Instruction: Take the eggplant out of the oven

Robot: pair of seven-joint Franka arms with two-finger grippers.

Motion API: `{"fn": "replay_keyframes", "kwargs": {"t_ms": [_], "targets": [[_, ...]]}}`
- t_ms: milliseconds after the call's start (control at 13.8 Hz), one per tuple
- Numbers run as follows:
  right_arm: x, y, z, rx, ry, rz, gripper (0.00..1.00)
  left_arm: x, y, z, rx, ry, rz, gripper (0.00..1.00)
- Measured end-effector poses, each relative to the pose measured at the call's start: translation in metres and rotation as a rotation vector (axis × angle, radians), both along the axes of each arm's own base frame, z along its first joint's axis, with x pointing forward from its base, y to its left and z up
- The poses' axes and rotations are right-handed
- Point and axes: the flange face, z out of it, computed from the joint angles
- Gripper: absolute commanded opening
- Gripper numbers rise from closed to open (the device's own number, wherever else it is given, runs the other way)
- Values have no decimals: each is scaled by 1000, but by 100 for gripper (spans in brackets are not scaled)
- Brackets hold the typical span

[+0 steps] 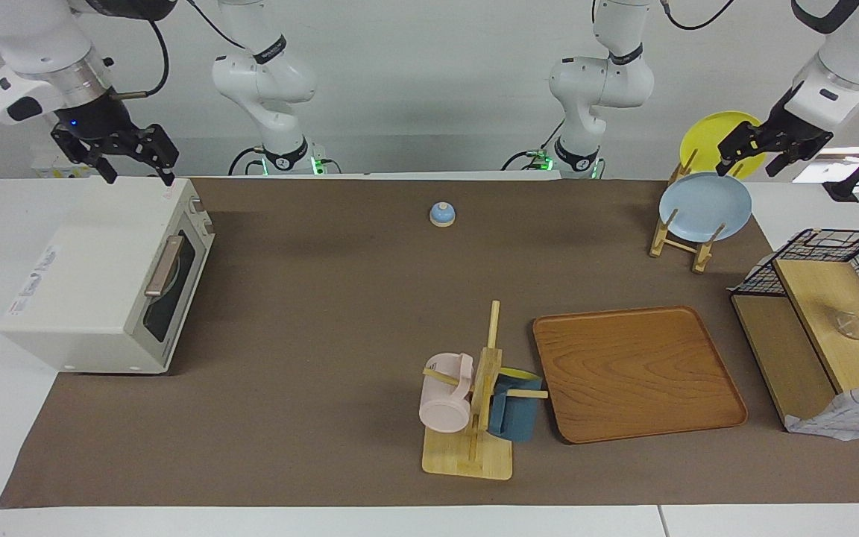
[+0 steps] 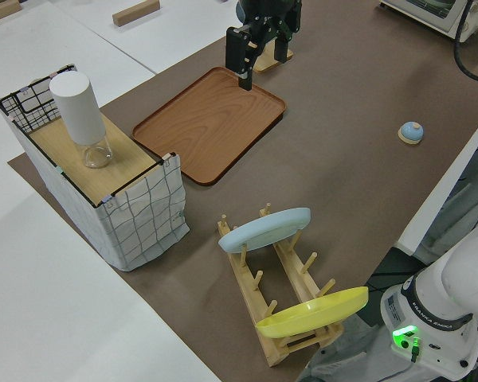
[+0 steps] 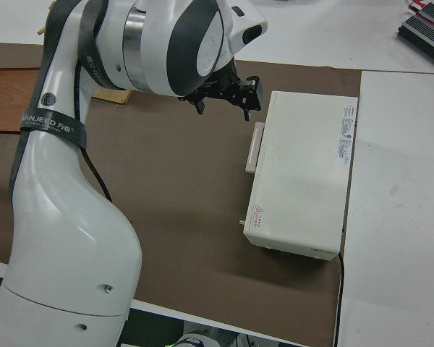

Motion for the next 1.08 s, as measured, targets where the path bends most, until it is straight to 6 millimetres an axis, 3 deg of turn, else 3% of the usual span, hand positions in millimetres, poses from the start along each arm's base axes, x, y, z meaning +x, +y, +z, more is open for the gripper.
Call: {"fn": "replay_keyframes", "kwargs": {"t_ms": [72,361,723,1084], "targets": [[1,2,-2,0,0,5,0,0,0,0,0,0,0,100],[16,1,-36,-5,-24,26,0,0,0,0,0,0,0,100],[55,-15,-116,-59,19,17,0,0,0,0,0,0,0,100],[58,-17,-148,-88,27,-4,0,0,0,0,0,0,0,100]]}}
